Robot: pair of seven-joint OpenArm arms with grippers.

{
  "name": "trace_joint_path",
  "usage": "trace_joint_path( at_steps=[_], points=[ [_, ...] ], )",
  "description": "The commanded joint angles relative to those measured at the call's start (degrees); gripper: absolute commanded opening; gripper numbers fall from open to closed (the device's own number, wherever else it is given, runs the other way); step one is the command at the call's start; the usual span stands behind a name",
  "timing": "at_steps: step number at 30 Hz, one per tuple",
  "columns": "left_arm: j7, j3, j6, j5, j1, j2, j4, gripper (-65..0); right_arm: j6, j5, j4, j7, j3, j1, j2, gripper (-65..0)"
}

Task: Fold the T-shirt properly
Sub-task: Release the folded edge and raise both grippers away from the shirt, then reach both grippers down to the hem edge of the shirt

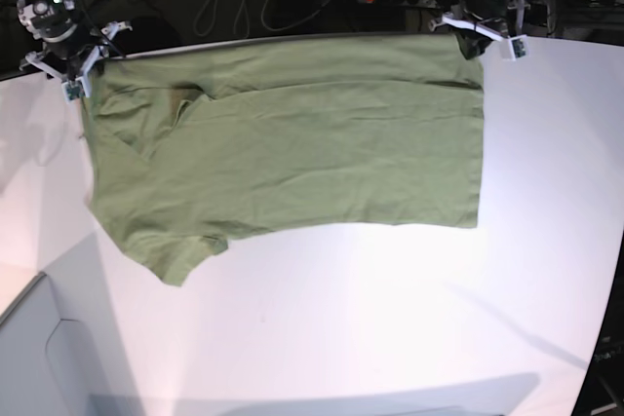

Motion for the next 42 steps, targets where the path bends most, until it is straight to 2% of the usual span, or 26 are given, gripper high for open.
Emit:
trace_joint_path(
  at_steps=[1, 4, 7, 9, 11, 13, 15, 17, 21, 26, 34, 42],
  points=[
    [-1.2, -0.3, -0.1, -0.2, 0.8, -0.3, 1.7, -51.4, 0.8, -0.1, 1.0, 0.4, 0.5, -0.4, 0.9, -35.7],
    [-1.2, -0.3, -0.1, -0.2, 0.9, -0.3, 3.3, -37.0, 0.8, -0.1, 1.0, 0.4, 0.5, -0.1, 0.9, -23.4],
    [-1.2, -0.4, -0.1, -0.2, 0.9, -0.3, 4.8, -28.7, 0.8, -0.1, 1.7, 0.3, 0.9, 0.0, 0.9, -20.4],
    [-1.2, -2.0, -0.1, -0.2, 0.9, -0.3, 6.2, -26.5, 0.8, -0.1, 4.0, 0.1, 2.4, -0.4, 0.6, -20.6],
    [-1.2, -3.6, -0.1, -0.2, 0.7, 0.1, 7.5, -26.4, 1.9, -0.1, 6.6, 0.1, 3.2, -0.4, 0.0, -20.5],
    [-1.2, -5.3, -0.1, -0.2, 0.2, 0.7, 8.4, -26.4, 4.5, -0.1, 8.8, 0.1, 5.3, -0.2, -0.7, -20.5],
    [-1.2, -6.8, -0.2, -0.2, -1.8, 0.9, 9.0, -26.4, 7.3, -0.1, 10.2, 0.0, 7.1, 0.5, -1.8, -20.5],
    [-1.2, -7.5, -0.4, 0.2, -4.6, 0.7, 8.6, -26.4, 8.6, -0.1, 10.9, -0.1, 8.0, 2.8, -2.6, -20.5],
    [-1.2, -7.5, -0.5, 0.3, -12.2, 0.0, 6.2, -26.4, 8.7, -0.1, 10.9, -4.5, 7.7, 6.8, -2.7, -20.5],
    [-1.2, -7.0, -0.5, 0.3, -23.8, -2.8, -1.1, -26.4, 8.9, -0.1, 10.6, -8.5, 7.6, 11.6, -2.7, -20.5],
    [-1.4, 0.1, -0.5, 0.3, -39.9, -8.1, -18.4, -26.2, 8.9, -0.1, 10.5, -9.1, 7.5, 13.3, -2.5, -20.5],
    [-1.7, 6.4, -0.6, 0.3, -51.6, -8.8, -33.9, -26.2, 8.9, -0.1, 10.5, -9.1, 5.5, 13.1, -2.8, -20.5]
  ],
)
